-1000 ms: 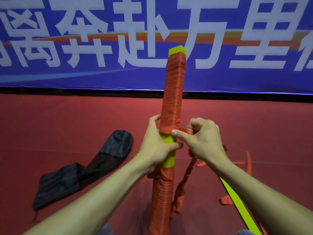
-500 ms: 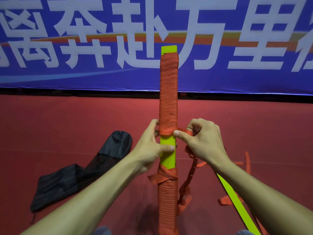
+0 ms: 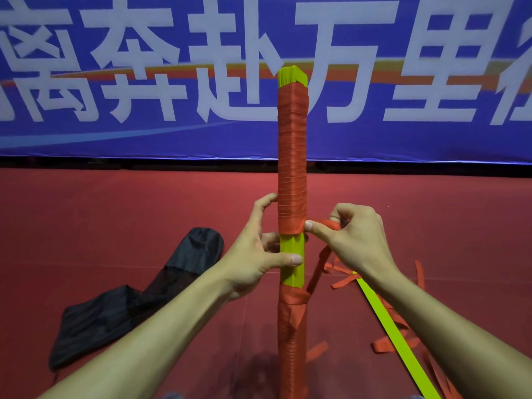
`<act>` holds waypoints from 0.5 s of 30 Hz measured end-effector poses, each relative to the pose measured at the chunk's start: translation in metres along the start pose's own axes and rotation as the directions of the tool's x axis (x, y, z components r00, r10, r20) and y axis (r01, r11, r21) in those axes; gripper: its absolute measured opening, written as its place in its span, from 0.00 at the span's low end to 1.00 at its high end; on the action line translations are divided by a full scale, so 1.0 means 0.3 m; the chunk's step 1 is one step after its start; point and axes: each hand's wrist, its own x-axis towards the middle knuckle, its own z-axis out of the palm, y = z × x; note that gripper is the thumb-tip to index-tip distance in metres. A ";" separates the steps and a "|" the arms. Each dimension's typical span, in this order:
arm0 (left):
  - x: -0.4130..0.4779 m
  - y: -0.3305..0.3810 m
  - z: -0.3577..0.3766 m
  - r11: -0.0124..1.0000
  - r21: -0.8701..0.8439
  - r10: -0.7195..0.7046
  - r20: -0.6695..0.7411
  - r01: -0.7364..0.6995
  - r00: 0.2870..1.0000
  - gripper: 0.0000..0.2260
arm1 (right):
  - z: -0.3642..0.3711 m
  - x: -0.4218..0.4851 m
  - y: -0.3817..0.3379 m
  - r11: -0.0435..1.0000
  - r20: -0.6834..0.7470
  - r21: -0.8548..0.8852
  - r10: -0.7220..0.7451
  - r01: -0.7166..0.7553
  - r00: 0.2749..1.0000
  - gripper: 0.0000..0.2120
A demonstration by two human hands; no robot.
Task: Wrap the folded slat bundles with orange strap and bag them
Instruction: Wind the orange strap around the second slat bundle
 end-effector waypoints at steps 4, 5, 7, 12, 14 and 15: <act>0.001 -0.009 0.017 1.000 0.000 -0.005 -0.030 0.005 1.000 0.39 | 0.011 0.001 0.008 0.998 0.039 0.056 -0.002 0.000 0.999 0.25; 0.002 -0.012 0.018 1.000 0.002 -0.003 -0.035 0.003 0.999 0.40 | 0.012 0.002 0.012 0.995 0.062 0.099 0.005 -0.011 0.998 0.24; 0.003 -0.017 0.017 1.000 0.010 0.004 -0.058 -0.004 0.998 0.40 | 0.011 0.005 0.021 0.977 0.130 0.208 0.027 -0.054 0.991 0.21; 0.012 -0.023 0.005 0.998 0.067 0.025 -0.171 -0.014 0.985 0.40 | 0.000 0.001 0.004 0.940 0.232 0.330 0.014 -0.092 0.973 0.16; 0.014 -0.026 0.006 0.994 0.105 0.030 -0.209 -0.008 0.977 0.40 | 0.007 -0.005 -0.005 0.941 0.241 0.329 -0.006 -0.076 0.971 0.16; 0.017 -0.026 0.010 0.992 0.125 0.034 -0.223 -0.006 0.974 0.40 | 0.013 -0.007 -0.009 0.944 0.235 0.323 -0.019 -0.060 0.972 0.17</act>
